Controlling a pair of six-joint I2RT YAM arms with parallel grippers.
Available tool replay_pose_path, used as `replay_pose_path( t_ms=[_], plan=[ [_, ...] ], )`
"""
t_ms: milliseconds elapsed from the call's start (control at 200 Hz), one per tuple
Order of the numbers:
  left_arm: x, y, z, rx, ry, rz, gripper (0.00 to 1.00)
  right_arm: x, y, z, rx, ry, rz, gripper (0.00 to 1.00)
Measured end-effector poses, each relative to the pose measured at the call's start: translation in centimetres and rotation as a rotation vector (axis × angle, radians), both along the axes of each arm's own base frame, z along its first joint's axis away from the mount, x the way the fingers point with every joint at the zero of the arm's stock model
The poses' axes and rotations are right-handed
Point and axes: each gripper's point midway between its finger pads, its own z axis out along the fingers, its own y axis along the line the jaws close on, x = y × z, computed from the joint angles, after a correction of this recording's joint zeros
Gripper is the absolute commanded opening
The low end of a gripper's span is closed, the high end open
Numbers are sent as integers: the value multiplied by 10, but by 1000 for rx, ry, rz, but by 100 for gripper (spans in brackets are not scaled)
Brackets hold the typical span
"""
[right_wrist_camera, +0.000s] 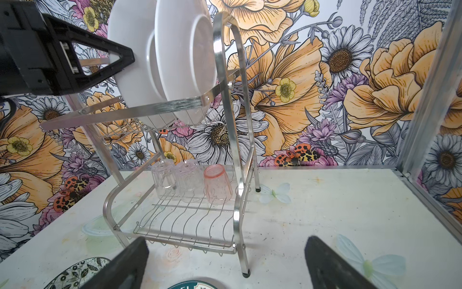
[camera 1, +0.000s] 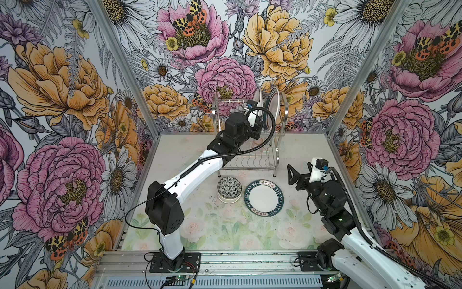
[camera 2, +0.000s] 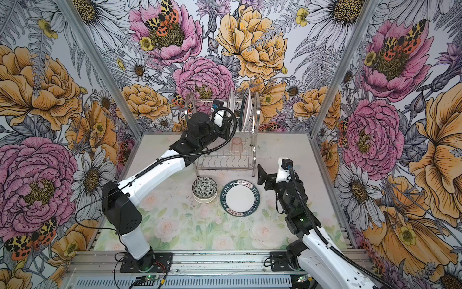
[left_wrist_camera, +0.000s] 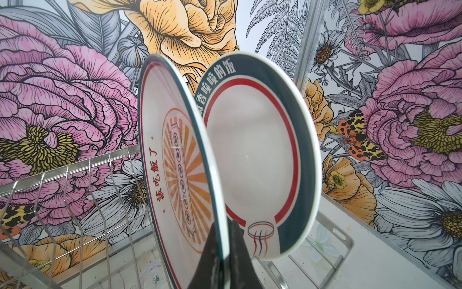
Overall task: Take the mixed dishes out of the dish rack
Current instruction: 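Lift the orange-sunburst plate up out of the rack with the left gripper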
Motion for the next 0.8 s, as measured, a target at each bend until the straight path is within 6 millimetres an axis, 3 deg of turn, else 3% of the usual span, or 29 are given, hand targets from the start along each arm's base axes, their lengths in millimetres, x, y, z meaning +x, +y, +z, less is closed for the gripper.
replay_pose_path(
  t_ms=[370, 540, 801],
  plan=[
    [-2, 11, 15, -76, 2, 9, 0, 1, 2, 0, 1, 0, 7, 100],
    [-2, 23, 35, -130, -23, 19, 0, 2, 2, -1, 1, 0, 8, 100],
    [-20, 52, 75, -220, -76, 13, 0, 2, 3, 0, 3, -4, 12, 100]
  ],
)
